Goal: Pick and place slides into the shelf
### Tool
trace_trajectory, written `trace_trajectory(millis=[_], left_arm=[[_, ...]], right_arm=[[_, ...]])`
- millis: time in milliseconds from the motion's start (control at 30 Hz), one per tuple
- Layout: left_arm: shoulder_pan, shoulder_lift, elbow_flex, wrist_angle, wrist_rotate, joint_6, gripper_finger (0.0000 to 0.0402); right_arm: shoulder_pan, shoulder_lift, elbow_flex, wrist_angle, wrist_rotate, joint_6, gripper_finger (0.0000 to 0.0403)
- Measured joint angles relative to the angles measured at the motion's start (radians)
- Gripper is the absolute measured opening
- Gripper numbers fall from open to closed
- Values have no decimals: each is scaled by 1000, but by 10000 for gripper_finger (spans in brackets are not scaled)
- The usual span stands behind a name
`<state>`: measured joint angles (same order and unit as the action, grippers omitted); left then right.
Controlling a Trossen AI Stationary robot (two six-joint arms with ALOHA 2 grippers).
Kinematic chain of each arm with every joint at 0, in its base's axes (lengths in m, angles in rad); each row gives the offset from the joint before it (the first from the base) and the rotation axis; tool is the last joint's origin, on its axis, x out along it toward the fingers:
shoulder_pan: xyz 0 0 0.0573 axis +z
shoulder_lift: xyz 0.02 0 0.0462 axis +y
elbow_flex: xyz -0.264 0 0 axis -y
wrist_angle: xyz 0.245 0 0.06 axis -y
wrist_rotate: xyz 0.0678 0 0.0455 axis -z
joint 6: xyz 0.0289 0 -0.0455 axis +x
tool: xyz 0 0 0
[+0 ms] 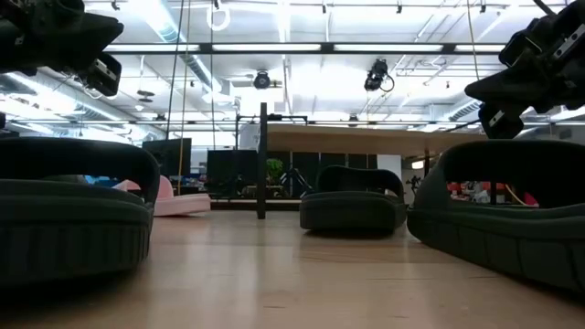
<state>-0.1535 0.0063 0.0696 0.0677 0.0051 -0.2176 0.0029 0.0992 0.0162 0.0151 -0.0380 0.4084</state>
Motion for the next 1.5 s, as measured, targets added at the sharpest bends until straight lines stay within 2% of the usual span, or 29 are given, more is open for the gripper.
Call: trace_trajectory(millis=[300,700,1067,1500], left_arm=[[0,0,0,0,0,0,40],[0,0,0,0,0,0,28],[0,0,0,0,0,0,40],[0,0,0,0,0,0,28]], right_arm=[[0,0,0,0,0,0,14],[0,0,0,0,0,0,14],[0,0,0,0,0,0,14],[0,0,0,0,0,0,14]])
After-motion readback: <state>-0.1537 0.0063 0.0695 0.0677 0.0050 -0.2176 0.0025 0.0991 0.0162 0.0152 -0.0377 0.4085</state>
